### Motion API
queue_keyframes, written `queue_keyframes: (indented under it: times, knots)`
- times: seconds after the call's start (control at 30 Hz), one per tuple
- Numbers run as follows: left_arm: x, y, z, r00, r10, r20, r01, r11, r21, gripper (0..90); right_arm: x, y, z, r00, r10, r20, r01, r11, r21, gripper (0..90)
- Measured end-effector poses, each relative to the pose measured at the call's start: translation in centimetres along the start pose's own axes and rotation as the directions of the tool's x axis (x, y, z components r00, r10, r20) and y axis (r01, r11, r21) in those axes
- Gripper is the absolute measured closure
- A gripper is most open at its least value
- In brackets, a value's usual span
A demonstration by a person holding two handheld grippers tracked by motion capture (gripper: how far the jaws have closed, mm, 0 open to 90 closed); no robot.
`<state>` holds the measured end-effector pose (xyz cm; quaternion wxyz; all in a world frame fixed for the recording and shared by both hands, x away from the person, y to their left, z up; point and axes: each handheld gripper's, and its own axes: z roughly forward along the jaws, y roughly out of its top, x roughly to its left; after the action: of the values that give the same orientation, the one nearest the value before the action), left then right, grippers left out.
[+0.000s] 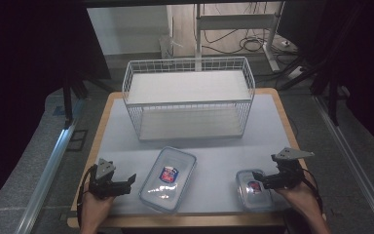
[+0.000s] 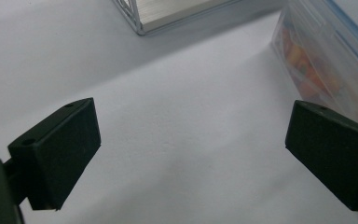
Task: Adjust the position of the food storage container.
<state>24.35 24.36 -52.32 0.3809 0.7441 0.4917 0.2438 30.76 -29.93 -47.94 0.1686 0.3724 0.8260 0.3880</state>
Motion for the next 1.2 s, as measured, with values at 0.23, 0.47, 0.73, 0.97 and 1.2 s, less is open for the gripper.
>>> queue_keyframes:
  times: [0.23, 0.47, 0.73, 0.97, 1.2]
  knots:
    - [-0.2, 0.0, 0.3, 0.9989, 0.024, 0.039, -0.024, 0.9997, -0.001, 2.8, 0.5, 0.1, 0.3, 0.9990, 0.007, -0.044, -0.007, 0.9999, 0.013, 11.1]
    - [-0.2, -0.1, 0.3, 0.9985, 0.021, 0.050, -0.021, 0.9998, -0.001, 2.9, 0.5, 0.0, 0.3, 0.9979, 0.025, -0.060, -0.023, 0.9994, 0.027, 18.6]
    - [-0.3, 0.1, 0.1, 0.9972, 0.030, 0.068, -0.028, 0.9991, -0.033, 2.8, 0.9, 0.4, -0.4, 0.9976, 0.009, -0.068, -0.006, 0.9992, 0.039, 46.0]
    - [-0.5, 0.3, 0.0, 0.9963, 0.010, 0.086, -0.003, 0.9965, -0.084, 3.1, 3.0, 0.7, -1.4, 0.9801, -0.069, -0.186, 0.073, 0.9973, 0.013, 84.2]
    - [-0.8, 0.4, 0.2, 0.9972, 0.024, 0.070, -0.019, 0.9969, -0.076, 3.5, 6.6, 0.1, -2.5, 0.9500, -0.156, -0.270, 0.165, 0.9863, 0.011, 89.3]
